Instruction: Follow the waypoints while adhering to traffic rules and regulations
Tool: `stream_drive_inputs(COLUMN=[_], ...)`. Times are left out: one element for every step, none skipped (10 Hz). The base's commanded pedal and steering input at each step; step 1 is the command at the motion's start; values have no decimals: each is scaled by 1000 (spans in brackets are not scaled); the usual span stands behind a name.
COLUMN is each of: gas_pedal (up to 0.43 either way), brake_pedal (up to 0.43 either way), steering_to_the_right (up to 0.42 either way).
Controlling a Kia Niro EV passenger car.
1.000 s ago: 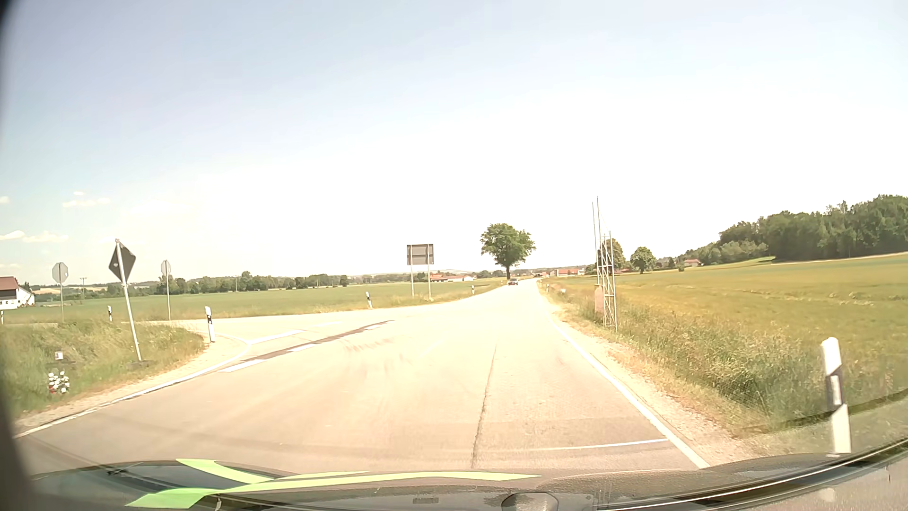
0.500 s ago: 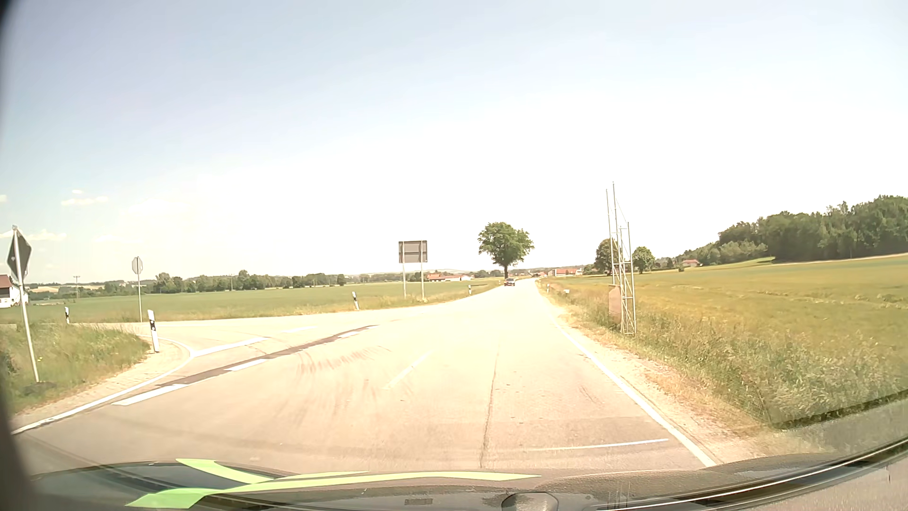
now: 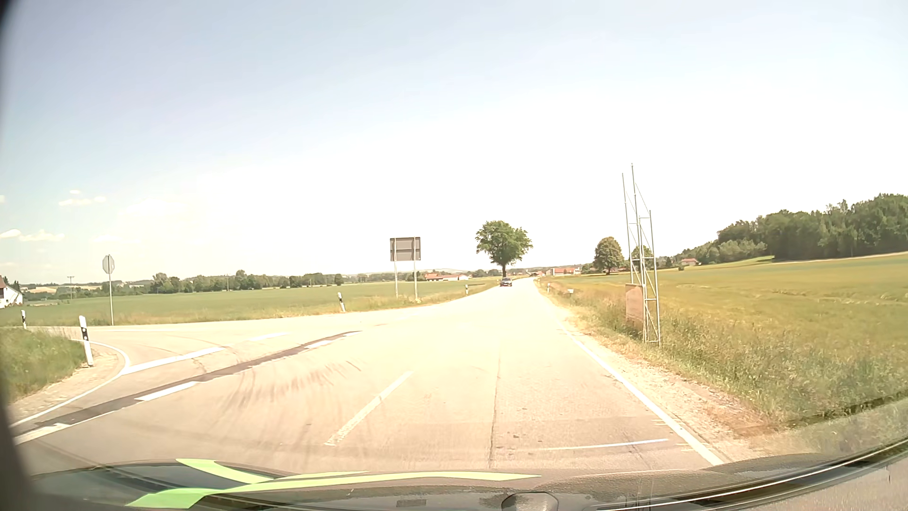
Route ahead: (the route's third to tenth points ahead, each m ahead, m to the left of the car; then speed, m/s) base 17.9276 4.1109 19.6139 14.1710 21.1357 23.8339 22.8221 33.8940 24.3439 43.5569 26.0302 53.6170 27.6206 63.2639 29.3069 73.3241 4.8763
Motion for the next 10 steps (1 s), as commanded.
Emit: stream_drive_inputs(gas_pedal=[0, 0, 0, 0, 0, 0, 0, 0, 0, 0], brake_pedal=[140, 134, 134, 134, 134, 134, 134, 134, 140, 140], steering_to_the_right=[6, 9, 14, 17, 18, 18, 18, 18, 18, 18])
